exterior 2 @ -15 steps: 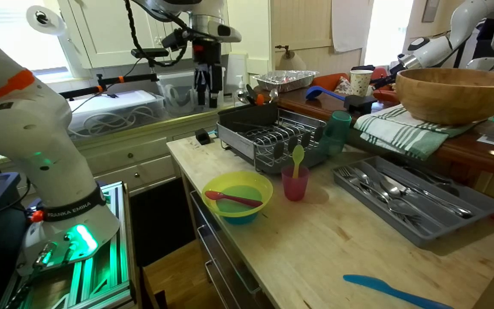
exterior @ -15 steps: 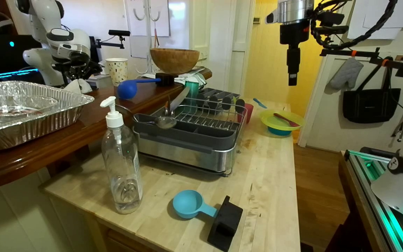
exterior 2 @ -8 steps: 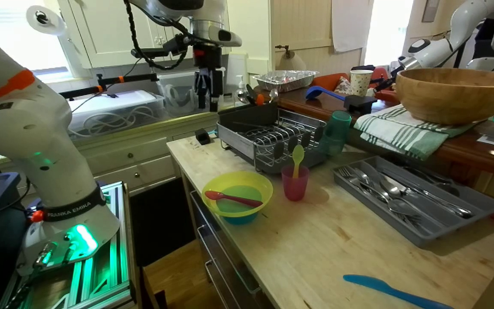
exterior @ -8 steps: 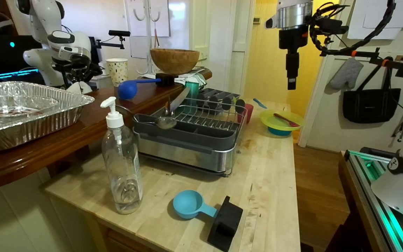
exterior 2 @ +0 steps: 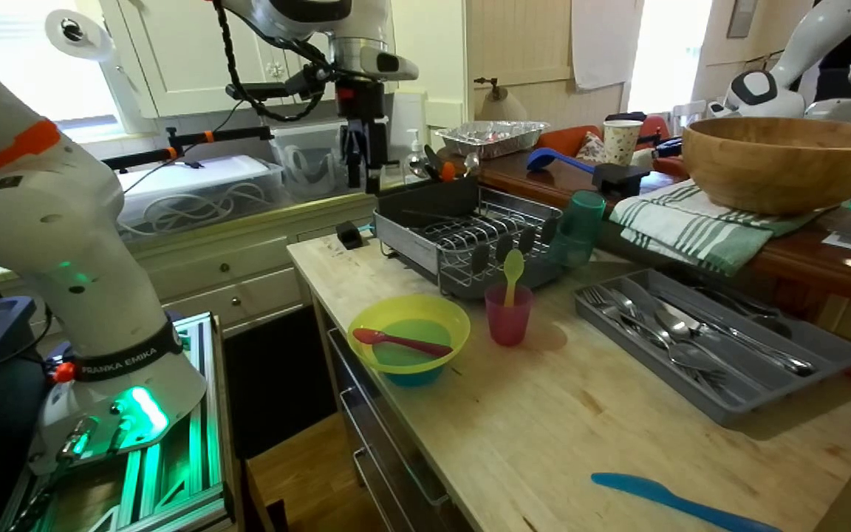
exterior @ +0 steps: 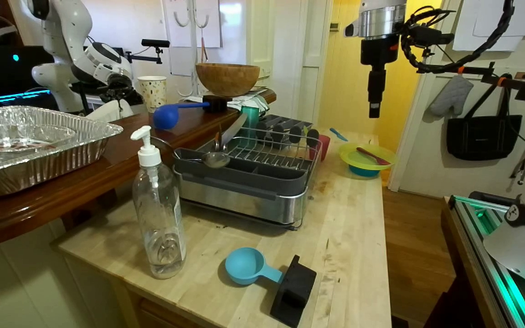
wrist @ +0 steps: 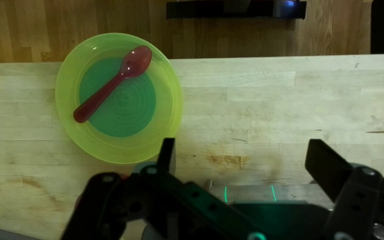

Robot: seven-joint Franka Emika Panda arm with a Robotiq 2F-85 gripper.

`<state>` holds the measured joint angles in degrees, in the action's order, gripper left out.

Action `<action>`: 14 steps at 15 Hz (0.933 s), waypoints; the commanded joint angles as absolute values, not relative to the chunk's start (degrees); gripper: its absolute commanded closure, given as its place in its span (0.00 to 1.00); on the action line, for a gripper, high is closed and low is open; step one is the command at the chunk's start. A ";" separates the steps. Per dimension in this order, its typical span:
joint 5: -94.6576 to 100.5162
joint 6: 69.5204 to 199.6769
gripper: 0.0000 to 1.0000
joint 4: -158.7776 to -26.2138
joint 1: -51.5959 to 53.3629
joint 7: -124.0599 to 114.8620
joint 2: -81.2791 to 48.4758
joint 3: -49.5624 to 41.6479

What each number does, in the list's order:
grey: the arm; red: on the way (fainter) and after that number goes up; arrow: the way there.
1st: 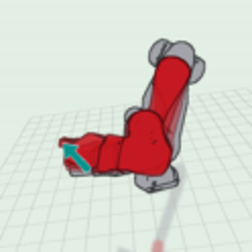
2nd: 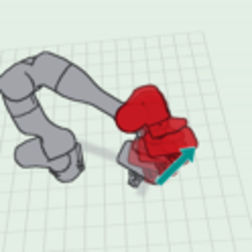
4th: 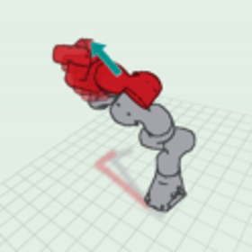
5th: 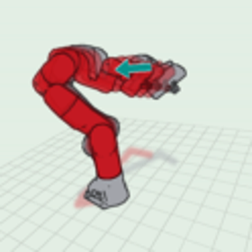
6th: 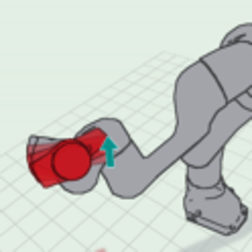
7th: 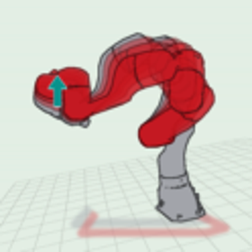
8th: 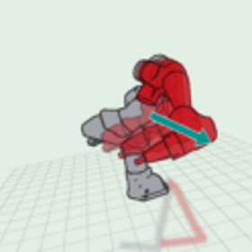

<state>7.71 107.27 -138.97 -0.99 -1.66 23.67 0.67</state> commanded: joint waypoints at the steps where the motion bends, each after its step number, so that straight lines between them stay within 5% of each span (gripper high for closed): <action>1: 8.56 113.59 0.00 -142.26 -1.23 -3.99 23.28 1.05; 14: 17.53 123.44 0.00 -150.69 -4.43 -8.74 19.07 1.01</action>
